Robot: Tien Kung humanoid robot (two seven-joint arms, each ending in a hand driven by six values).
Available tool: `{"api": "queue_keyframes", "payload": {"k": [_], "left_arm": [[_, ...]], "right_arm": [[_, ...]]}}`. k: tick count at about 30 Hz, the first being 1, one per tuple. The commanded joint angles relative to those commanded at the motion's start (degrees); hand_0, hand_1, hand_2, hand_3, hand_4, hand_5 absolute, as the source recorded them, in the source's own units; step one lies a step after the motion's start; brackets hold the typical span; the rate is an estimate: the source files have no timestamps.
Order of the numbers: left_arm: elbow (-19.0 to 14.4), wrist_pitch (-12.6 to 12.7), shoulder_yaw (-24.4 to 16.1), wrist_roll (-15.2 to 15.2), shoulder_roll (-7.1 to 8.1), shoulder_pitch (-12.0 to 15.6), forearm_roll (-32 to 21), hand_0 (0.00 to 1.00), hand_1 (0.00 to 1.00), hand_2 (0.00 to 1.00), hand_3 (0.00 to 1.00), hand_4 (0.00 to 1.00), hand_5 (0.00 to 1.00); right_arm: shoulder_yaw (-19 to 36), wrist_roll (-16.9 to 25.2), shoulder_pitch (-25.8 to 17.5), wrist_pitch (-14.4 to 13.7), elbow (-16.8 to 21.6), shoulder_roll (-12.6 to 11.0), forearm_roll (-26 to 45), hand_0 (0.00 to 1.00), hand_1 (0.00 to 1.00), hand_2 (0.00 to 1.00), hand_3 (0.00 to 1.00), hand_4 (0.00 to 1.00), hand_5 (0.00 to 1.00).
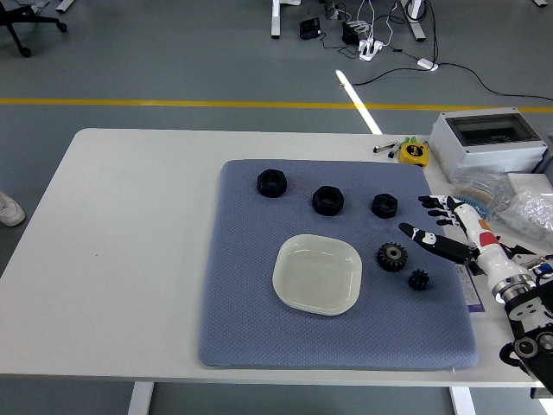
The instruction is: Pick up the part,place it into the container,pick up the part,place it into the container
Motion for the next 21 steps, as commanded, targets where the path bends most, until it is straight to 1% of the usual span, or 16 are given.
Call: {"api": "queue_keyframes", "payload": {"k": [3,4,9,10,11,15,16,21], "left_arm": [[0.01,0.03,0.1,-0.05,0.03,0.0,-0.24,0.662,0.534,0.557,0.559,0.623,0.606],[0.01,0.03,0.17,-0.08,0.05,0.01,-0.36,0.662,0.534,0.558,0.559,0.623,0.606],[0.05,0.06,0.4,-0.1,0.1,0.02,-0.76,0.662,0.534,0.558,0.559,0.623,0.606],[0.05,0.08,0.54,-0.14,0.12,0.01,-0.97,0.662,0.534,0.555,0.559,0.624,0.607],[0.06,0.09,0.67,-0.18,0.14,0.01,-1.16,0.662,0.534,0.555,0.559,0.624,0.607],[0.08,0.11,0.8,-0.22,0.18,-0.01,-1.39,0.662,0.534,0.555,0.559,0.624,0.607],[0.08,0.12,0.85,-0.25,0.22,-0.01,-1.44,0.662,0.532,0.553,0.559,0.626,0.607],[0.13,0.16,0.79,-0.28,0.29,0.0,-1.5,0.662,0.532,0.553,0.559,0.626,0.607]], "right_arm": [[-1.35,-0.48,1.11,0.7,0.52,-0.69,-4.1,0.747,0.768,0.8,0.791,0.998,0.492],[-2.16,-0.79,1.77,1.11,0.8,-1.04,-6.33,0.683,0.739,0.79,0.798,0.998,0.28],[-6.4,-1.62,5.3,2.95,0.95,-2.07,-18.57,0.683,0.739,0.79,0.798,0.998,0.28],[-7.22,-1.66,5.98,3.36,0.75,-2.17,-20.4,0.613,0.691,0.755,0.787,0.998,0.251],[-8.18,-1.68,6.76,3.84,0.5,-2.28,-21.88,0.613,0.691,0.755,0.787,0.998,0.251],[-10.95,-1.68,8.9,5.52,-0.34,-2.67,-23.44,0.613,0.691,0.755,0.787,0.998,0.251],[-11.51,-1.72,9.34,5.96,-0.57,-2.74,-23.53,0.54,0.65,0.719,0.774,0.998,0.226],[-13.85,-1.96,11.45,7.75,-1.89,-3.04,-23.69,0.54,0.65,0.719,0.774,0.998,0.226]]}}
